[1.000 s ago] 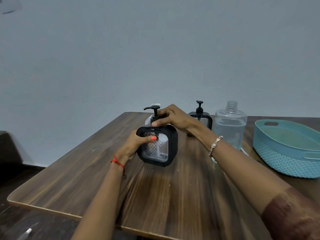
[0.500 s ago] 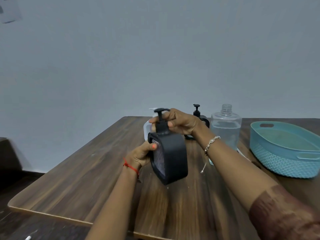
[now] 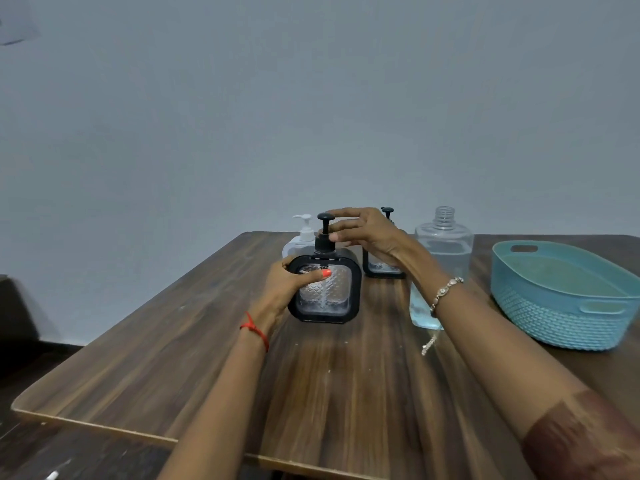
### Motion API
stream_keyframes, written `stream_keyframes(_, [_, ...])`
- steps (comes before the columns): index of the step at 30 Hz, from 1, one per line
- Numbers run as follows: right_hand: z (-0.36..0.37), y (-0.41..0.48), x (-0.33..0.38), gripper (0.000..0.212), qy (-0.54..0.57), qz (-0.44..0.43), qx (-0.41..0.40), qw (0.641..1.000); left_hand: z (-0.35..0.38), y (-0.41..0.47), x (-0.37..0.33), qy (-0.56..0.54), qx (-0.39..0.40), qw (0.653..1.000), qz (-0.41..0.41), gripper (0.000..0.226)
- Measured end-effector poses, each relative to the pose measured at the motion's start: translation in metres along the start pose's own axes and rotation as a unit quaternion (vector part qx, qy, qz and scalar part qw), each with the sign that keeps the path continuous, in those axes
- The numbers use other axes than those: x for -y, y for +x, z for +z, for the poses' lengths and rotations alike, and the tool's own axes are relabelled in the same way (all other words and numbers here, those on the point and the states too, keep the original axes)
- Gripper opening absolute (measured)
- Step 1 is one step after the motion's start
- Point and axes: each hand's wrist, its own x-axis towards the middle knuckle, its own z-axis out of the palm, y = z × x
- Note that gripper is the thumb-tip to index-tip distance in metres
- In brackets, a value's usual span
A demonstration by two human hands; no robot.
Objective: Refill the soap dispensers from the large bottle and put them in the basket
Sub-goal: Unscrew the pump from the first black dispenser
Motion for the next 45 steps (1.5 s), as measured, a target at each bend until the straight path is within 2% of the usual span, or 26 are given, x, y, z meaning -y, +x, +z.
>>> stream_keyframes(2, [0.001,-0.004,-0.005,0.059,0.041,0.012,-0.011,0.999,0.003,0.001,0.002,-0.001,-0.024,1.0,0.001,0.044])
stream_keyframes(4, [0.005,-0.008,-0.004,0.059,-0.005,0.026,-0.033,0.999,0.007,0.003,0.002,-0.004,-0.042,0.999,0.003,0.045])
stream_keyframes(7, [0.015,-0.011,0.003,0.04,-0.124,0.026,-0.087,0.988,0.011,0.006,0.002,0.01,-0.052,0.999,0.006,0.048])
stream_keyframes(9, [0.014,-0.012,0.006,0.029,-0.11,0.021,-0.091,0.989,0.013,0.006,0.003,0.009,-0.055,0.998,0.004,0.048])
stream_keyframes(13, [0.011,-0.015,0.011,0.022,-0.096,0.031,-0.074,0.992,0.016,0.005,0.004,-0.001,-0.057,0.998,-0.001,0.041])
stream_keyframes(14, [0.013,-0.017,0.012,0.022,-0.122,0.039,-0.079,0.989,0.017,0.005,0.004,0.0,-0.055,0.999,-0.001,0.038])
stream_keyframes(16, [0.016,-0.018,0.011,0.037,-0.2,0.042,-0.094,0.974,0.018,0.004,0.004,-0.001,-0.05,0.999,-0.002,0.036])
stream_keyframes(18, [0.016,-0.02,0.011,0.042,-0.223,0.032,-0.105,0.969,0.019,0.003,0.004,-0.003,-0.044,0.999,-0.003,0.037])
stream_keyframes(21, [0.01,-0.023,0.021,0.023,-0.171,0.026,-0.112,0.979,0.02,0.001,0.005,-0.009,-0.026,1.0,-0.002,0.037])
stream_keyframes(23, [0.004,-0.023,0.029,0.019,-0.119,0.006,-0.128,0.985,0.017,0.001,0.007,-0.005,-0.019,1.0,-0.009,0.038])
stream_keyframes(28, [-0.015,-0.03,0.037,0.014,-0.034,-0.115,-0.244,0.962,0.004,0.0,0.013,-0.004,-0.052,0.998,-0.027,0.046])
stream_keyframes(31, [-0.022,-0.045,0.029,0.023,-0.026,-0.178,-0.266,0.947,-0.004,0.002,0.014,-0.008,-0.081,0.996,-0.029,0.045])
stream_keyframes(33, [-0.02,-0.056,0.01,0.032,-0.116,-0.179,-0.246,0.945,-0.009,0.004,0.015,-0.007,-0.099,0.995,-0.026,0.047])
stream_keyframes(35, [-0.013,-0.069,-0.017,0.034,-0.259,-0.195,-0.177,0.929,-0.01,0.006,0.014,-0.013,-0.108,0.994,-0.018,0.046])
stream_keyframes(36, [-0.011,-0.076,-0.033,0.032,-0.329,-0.204,-0.117,0.914,-0.009,0.006,0.013,-0.019,-0.109,0.994,-0.013,0.044])
stream_keyframes(38, [-0.005,-0.09,-0.061,0.035,-0.459,-0.167,0.011,0.872,-0.004,0.007,0.011,-0.03,-0.109,0.994,-0.005,0.04])
stream_keyframes(39, [-0.002,-0.098,-0.074,0.039,-0.509,-0.145,0.044,0.847,-0.001,0.007,0.01,-0.034,-0.108,0.994,-0.002,0.037])
stream_keyframes(41, [0.003,-0.108,-0.092,0.04,-0.554,-0.133,0.045,0.82,0.005,0.008,0.009,-0.041,-0.104,0.994,0.0,0.037])
stream_keyframes(45, [0.006,-0.117,-0.096,0.033,-0.53,-0.114,0.028,0.84,0.016,0.009,0.008,-0.052,-0.091,0.994,-0.002,0.046])
